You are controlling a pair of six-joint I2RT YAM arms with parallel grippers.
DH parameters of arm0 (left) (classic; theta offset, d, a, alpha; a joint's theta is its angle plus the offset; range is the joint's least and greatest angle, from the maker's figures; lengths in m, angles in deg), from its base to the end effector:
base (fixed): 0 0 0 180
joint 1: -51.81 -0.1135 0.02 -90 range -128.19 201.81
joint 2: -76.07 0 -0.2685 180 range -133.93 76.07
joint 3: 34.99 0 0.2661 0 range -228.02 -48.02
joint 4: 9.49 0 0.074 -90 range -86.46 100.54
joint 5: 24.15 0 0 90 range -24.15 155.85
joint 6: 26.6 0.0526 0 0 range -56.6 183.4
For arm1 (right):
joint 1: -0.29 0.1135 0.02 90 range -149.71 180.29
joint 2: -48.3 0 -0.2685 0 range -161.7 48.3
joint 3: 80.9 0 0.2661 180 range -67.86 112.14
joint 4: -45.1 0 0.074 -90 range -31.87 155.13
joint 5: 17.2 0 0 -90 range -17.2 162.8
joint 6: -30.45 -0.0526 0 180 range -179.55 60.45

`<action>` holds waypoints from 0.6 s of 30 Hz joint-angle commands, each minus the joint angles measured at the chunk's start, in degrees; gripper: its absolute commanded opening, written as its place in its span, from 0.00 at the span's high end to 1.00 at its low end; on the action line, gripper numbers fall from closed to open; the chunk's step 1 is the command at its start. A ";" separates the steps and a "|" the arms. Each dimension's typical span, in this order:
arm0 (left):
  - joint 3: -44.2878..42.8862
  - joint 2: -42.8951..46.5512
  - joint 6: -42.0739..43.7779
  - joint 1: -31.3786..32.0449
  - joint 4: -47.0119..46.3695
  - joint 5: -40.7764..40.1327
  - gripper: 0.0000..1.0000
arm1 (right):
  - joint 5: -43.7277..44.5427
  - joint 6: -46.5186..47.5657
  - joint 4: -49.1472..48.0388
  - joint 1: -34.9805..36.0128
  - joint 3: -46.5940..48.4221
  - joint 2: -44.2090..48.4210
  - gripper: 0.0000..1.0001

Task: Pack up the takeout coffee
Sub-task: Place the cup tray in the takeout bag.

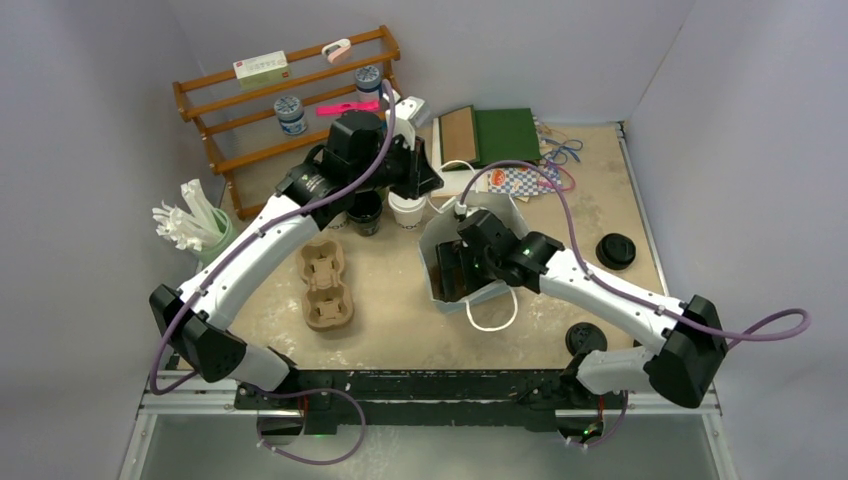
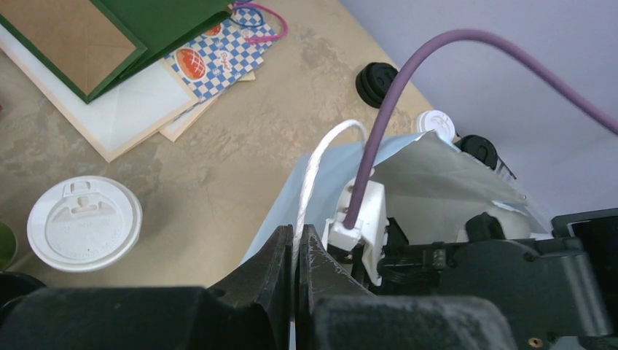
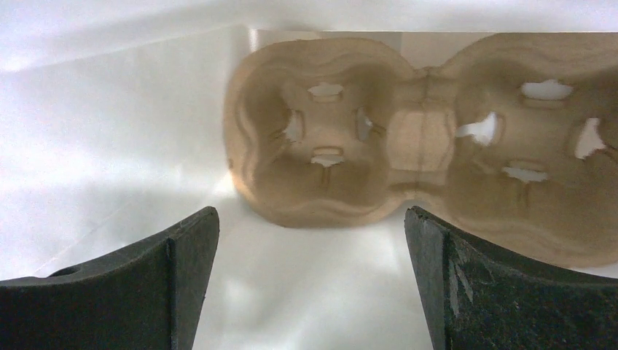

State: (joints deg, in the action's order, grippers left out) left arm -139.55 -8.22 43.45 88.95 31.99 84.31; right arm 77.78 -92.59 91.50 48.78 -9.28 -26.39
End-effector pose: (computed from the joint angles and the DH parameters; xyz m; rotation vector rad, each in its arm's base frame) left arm 0.2757 -0.2297 0.4280 0.5281 1.9787 -0.9564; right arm 0.2002 0.2194 0.2621 -0.2965 2.4846 0.5208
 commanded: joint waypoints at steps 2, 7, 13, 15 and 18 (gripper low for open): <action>1.92 2.29 -0.36 -0.41 0.73 0.89 1.00 | -1.87 0.09 4.62 0.11 6.22 3.35 0.01; 0.36 1.56 -1.94 -0.38 1.30 1.40 1.00 | -8.98 2.06 2.20 0.11 8.25 4.87 0.03; -7.05 -2.16 -3.56 -0.34 8.80 0.42 1.00 | -13.30 2.37 -0.92 0.04 7.93 7.37 0.08; -9.75 -3.71 -5.11 -0.41 12.69 0.29 1.00 | -16.48 3.08 -1.24 0.02 8.05 7.86 0.12; -10.86 -4.98 -7.23 -0.48 16.58 1.52 1.00 | -19.41 4.14 1.83 0.02 7.53 7.82 0.15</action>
State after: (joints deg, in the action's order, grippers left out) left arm -147.35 -11.81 39.85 88.95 42.09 84.57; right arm 64.38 -90.58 92.09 48.76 -3.13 -19.57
